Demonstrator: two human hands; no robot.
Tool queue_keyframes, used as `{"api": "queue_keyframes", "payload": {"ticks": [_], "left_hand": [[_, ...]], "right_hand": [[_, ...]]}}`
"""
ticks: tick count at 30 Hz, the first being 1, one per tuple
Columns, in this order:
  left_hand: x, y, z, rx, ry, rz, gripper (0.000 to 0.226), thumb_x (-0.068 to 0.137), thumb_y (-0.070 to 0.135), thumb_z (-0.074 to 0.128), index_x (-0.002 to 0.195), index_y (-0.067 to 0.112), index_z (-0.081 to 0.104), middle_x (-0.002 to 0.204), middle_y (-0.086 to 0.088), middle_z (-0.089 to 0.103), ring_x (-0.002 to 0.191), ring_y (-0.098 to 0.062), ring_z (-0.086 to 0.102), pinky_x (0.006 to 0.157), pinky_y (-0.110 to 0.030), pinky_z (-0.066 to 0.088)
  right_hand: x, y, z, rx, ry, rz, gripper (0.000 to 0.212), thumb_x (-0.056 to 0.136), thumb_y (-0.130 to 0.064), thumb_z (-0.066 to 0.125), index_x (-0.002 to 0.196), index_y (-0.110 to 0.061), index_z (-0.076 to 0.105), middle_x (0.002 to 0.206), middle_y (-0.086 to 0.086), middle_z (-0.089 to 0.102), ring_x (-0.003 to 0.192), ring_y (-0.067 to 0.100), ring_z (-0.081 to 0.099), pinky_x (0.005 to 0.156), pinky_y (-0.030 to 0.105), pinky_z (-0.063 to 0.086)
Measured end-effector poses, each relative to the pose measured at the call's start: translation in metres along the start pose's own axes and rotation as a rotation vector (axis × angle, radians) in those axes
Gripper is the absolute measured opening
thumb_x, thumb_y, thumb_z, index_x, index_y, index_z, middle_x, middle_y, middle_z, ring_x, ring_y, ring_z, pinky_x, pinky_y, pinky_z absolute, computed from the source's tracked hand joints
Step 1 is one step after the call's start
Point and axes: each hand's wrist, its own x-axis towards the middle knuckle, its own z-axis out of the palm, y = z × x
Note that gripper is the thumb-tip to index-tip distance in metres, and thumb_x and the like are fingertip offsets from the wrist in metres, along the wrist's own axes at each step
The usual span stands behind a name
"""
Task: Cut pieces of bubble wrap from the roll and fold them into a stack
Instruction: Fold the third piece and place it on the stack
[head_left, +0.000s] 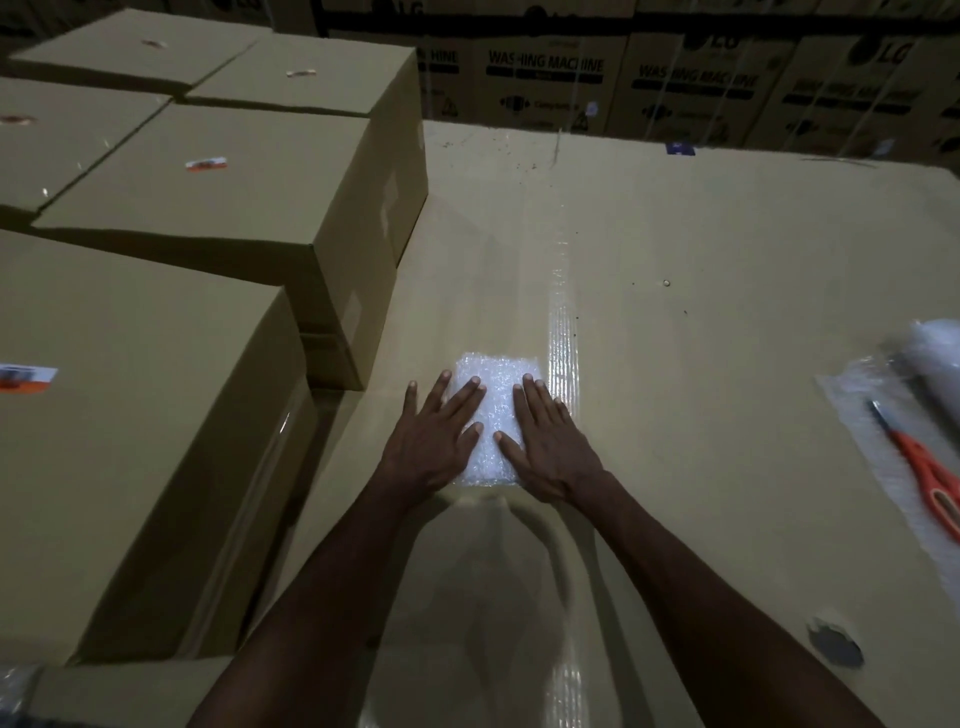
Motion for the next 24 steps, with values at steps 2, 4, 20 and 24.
{"api": "queue_keyframes", "payload": {"ticks": [2, 4, 20, 24], "left_hand": [[0.001, -0.003, 0.002, -0.032, -0.024, -0.012, 0.071, 0.097, 0.061, 0.001, 0.16, 0.03, -0.002, 0.166, 0.012, -0.008, 0.154, -0.019, -0.012, 0.121, -0.057, -0.007], [0.003, -0.006, 0.005, -0.052, -0.042, -0.026, 0.066, 0.101, 0.06, 0.009, 0.159, 0.031, -0.005, 0.166, 0.013, -0.011, 0.153, -0.018, -0.014, 0.119, -0.054, -0.011], [0.021, 0.096, -0.052, 0.035, 0.105, 0.031, 0.076, 0.095, 0.046, -0.002, 0.157, 0.011, 0.024, 0.167, -0.002, 0.013, 0.155, -0.021, 0.003, 0.121, -0.052, -0.005], [0.03, 0.18, -0.032, -0.077, 0.143, 0.078, 0.081, 0.092, 0.046, -0.005, 0.155, 0.009, 0.031, 0.166, -0.002, 0.02, 0.154, -0.02, 0.007, 0.121, -0.05, -0.002]], "right_hand": [[0.0, 0.0, 0.005, 0.017, 0.003, 0.023, 0.078, 0.107, -0.056, 0.022, 0.162, -0.01, -0.007, 0.169, 0.007, -0.017, 0.157, 0.021, -0.014, 0.124, 0.037, -0.007], [0.0, -0.001, 0.01, 0.041, 0.013, 0.043, 0.078, 0.107, -0.056, 0.022, 0.162, -0.01, -0.008, 0.169, 0.006, -0.017, 0.157, 0.02, -0.013, 0.123, 0.035, -0.008], [-0.061, 0.063, -0.063, 0.185, 0.219, 0.191, 0.07, 0.108, -0.051, 0.026, 0.163, -0.011, 0.008, 0.172, 0.006, -0.001, 0.158, 0.019, -0.001, 0.126, 0.04, 0.002], [-0.125, 0.129, -0.084, 0.141, 0.275, 0.246, 0.067, 0.109, -0.045, 0.03, 0.163, -0.008, 0.013, 0.172, 0.009, 0.005, 0.158, 0.021, 0.002, 0.126, 0.04, 0.005]]}}
